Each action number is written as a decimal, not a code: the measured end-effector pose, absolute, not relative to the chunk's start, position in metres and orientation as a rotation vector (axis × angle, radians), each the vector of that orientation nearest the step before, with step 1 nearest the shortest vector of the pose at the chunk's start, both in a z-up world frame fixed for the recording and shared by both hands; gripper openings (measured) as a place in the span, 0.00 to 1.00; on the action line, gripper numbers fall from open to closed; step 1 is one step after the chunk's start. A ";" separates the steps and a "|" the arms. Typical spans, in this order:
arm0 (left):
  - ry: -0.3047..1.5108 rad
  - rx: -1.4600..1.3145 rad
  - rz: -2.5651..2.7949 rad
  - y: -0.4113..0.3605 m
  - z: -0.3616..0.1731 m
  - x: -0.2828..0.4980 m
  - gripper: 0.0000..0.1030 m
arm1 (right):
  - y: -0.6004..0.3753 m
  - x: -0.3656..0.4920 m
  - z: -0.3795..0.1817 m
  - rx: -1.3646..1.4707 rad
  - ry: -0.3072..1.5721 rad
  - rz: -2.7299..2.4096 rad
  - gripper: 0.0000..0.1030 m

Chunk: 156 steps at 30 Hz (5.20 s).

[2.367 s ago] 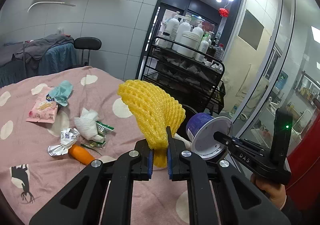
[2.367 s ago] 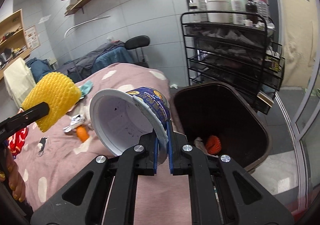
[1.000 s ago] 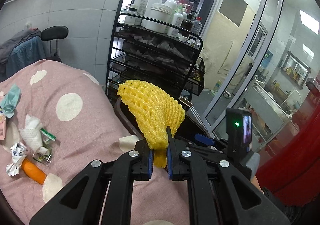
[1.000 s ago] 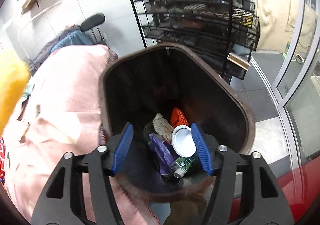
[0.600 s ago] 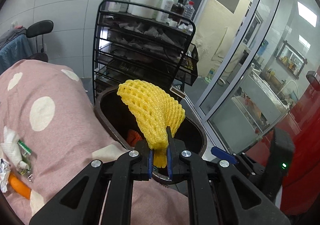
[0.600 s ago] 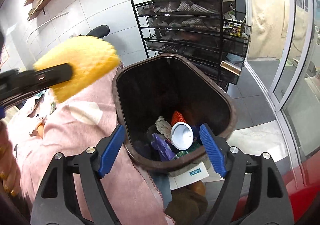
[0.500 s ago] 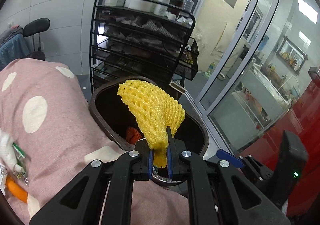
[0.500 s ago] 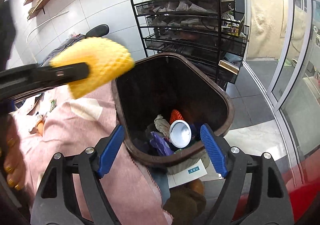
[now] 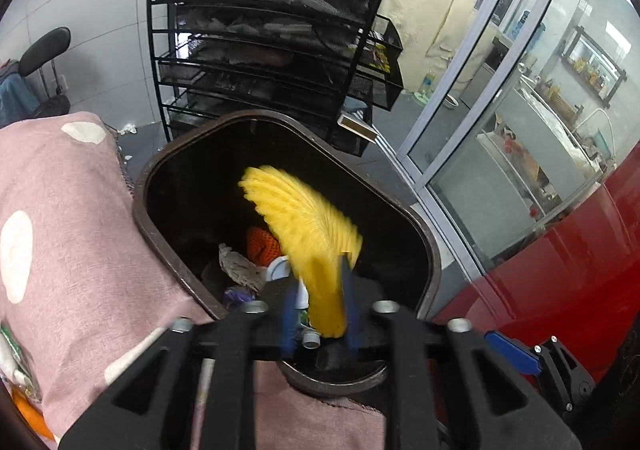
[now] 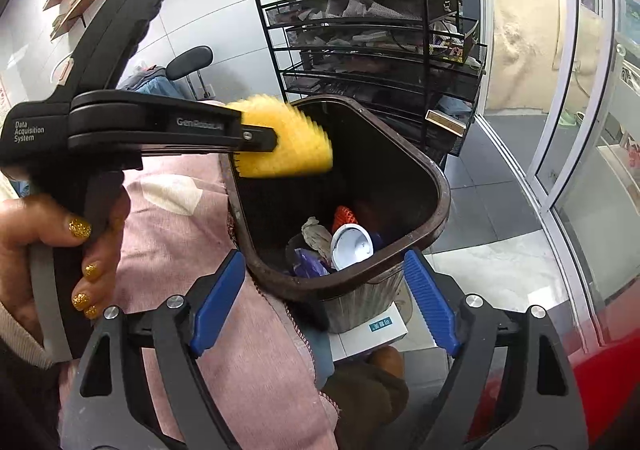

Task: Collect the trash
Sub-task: 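Move the yellow net over the bin and open the left tool, then grasp the white foil wrapper with the left tool while the right tool grasps the white tissue, then carry the white tissue to the bin and open the right tool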

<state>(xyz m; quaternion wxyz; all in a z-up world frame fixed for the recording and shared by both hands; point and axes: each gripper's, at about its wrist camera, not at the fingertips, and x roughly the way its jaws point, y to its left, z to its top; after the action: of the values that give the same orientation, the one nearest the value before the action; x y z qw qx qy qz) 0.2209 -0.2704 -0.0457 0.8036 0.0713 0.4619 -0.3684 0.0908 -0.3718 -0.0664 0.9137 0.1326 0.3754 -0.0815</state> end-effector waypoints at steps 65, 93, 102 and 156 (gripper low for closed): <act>0.940 -0.027 -0.213 0.047 -0.060 0.212 0.70 | -0.177 0.169 -0.038 0.042 0.819 0.318 0.83; 0.814 -0.257 -0.116 0.107 -0.020 0.153 0.28 | -0.066 0.268 -0.060 -0.171 0.996 0.503 0.58; 0.790 -0.274 -0.099 0.106 -0.016 0.123 0.28 | -0.046 0.315 -0.088 -0.223 1.094 0.424 0.31; 0.728 -0.133 -0.529 -0.066 0.011 0.105 0.28 | -0.343 0.160 -0.050 0.120 0.802 -0.051 0.26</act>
<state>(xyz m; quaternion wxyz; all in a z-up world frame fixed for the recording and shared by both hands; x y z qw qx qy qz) 0.1053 -0.0658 0.0115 0.8982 -0.0640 0.3517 -0.2557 0.1604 -0.3429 -0.0505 0.9185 0.0584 0.3902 -0.0246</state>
